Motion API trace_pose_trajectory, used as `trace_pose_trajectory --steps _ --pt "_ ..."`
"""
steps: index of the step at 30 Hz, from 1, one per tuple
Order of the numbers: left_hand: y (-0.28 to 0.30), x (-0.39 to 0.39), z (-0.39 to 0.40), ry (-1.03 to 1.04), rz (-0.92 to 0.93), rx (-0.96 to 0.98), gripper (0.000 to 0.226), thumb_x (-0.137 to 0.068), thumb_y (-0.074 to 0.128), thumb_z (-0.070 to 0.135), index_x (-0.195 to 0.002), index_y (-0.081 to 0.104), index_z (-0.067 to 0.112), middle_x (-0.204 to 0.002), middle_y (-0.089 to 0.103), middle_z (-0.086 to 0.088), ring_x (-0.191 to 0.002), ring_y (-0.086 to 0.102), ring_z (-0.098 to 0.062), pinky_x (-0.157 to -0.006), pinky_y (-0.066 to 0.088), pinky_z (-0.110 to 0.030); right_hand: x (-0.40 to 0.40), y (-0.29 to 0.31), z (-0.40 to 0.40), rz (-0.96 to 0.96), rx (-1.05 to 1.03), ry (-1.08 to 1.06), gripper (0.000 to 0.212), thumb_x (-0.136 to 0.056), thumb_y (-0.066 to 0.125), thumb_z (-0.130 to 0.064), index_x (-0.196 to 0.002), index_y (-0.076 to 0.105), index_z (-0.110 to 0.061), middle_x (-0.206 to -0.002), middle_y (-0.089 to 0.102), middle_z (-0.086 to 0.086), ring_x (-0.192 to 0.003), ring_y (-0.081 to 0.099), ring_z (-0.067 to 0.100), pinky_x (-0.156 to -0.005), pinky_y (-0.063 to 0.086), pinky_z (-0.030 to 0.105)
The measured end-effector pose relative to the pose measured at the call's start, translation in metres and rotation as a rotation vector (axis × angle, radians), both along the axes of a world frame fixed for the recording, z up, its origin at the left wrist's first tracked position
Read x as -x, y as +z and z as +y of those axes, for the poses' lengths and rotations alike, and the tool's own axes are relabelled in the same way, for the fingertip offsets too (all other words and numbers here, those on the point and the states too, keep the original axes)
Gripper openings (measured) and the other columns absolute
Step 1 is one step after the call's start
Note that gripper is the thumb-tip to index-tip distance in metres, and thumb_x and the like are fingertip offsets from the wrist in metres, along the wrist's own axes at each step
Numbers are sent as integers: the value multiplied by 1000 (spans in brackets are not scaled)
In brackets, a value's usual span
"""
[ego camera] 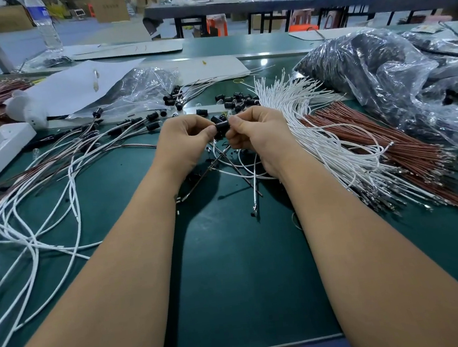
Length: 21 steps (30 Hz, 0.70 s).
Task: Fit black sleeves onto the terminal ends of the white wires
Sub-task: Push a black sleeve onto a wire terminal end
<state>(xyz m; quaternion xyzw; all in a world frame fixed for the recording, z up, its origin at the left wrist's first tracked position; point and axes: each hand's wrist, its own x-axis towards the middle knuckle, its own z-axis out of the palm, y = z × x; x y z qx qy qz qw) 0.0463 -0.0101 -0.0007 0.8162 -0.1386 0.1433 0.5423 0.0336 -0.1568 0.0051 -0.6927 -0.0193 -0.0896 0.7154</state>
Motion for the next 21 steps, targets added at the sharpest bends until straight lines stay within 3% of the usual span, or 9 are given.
trace_pose_trajectory --steps 5,9,11,16,21 --pt "3 -1 -3 9 -12 46 6 -90 64 9 -87 69 7 -74 63 -7 -66 53 -12 -66 44 -20 -1 0 4 -20 71 -111 17 -93 61 -10 -77 59 -12 -60 63 1 -50 57 10 -54 52 24" --pt "4 -4 0 20 -4 11 9 -91 63 12 -93 69 5 -74 63 -1 -66 53 -8 -65 43 -15 -3 3 7 -47 213 -221 16 -89 64 -18 -74 59 -17 -73 63 3 -69 58 17 -73 54 39" --pt "3 -6 4 39 6 2 8 -92 62 11 -94 69 8 -77 63 -3 -68 53 -9 -66 43 -17 -3 4 5 -31 173 -249 14 -88 64 -16 -75 59 -17 -76 62 4 -70 57 17 -71 54 37" --pt "1 -8 3 39 31 -23 10 -93 58 7 -99 66 8 -76 59 2 -64 50 -3 -58 38 -4 0 7 3 -33 5 -200 11 -91 61 -8 -83 64 -15 -67 58 2 -59 53 9 -55 47 19" --pt "0 -7 3 18 48 -7 11 -94 56 6 -101 65 7 -77 60 0 -66 49 -8 -58 40 -8 0 8 4 26 -33 -170 15 -91 57 -4 -82 68 -10 -67 60 2 -60 54 11 -56 48 19"
